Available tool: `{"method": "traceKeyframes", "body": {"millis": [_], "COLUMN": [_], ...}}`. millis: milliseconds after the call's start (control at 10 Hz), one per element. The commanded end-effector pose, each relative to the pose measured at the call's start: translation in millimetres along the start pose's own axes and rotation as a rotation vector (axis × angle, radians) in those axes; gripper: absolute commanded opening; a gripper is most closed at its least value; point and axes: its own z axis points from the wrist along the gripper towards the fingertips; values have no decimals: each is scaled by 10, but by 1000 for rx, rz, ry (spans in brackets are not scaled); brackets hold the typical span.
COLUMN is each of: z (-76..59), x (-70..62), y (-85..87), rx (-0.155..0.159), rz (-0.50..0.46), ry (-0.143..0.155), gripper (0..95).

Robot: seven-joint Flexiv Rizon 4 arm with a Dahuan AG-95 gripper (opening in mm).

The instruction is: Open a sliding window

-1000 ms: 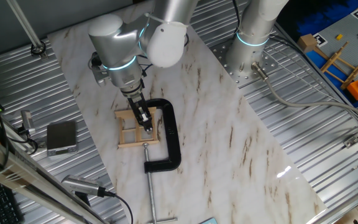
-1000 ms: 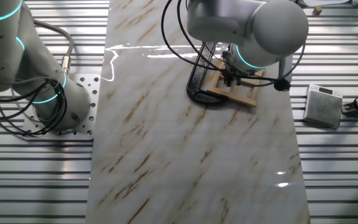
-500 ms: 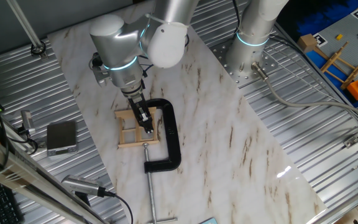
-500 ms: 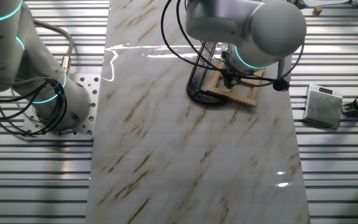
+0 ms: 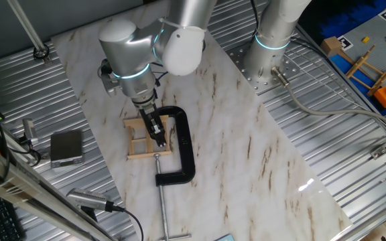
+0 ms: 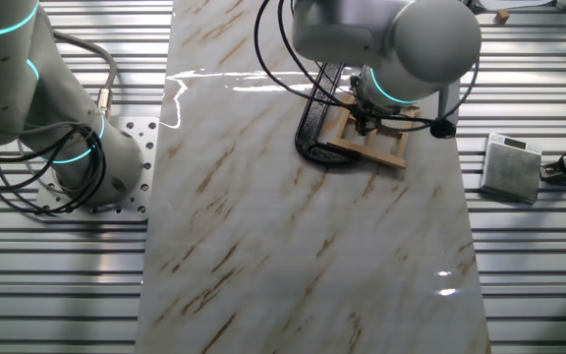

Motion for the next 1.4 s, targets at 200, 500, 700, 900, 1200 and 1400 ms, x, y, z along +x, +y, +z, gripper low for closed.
{"method": "traceKeyframes", "body": {"millis": [200, 500, 700, 900, 1200, 1400], "z": [0, -36, -82, -98, -171, -261], "x": [-1, 12, 28, 36, 49, 32], "y": [22, -12, -47, -36, -16, -31], "rx": [75, 171, 144, 137, 139, 140], "rz": [-34, -90, -92, -91, -96, -110], "ry": [-1, 10, 16, 17, 18, 21], "gripper": [380, 380, 380, 380, 380, 380]}}
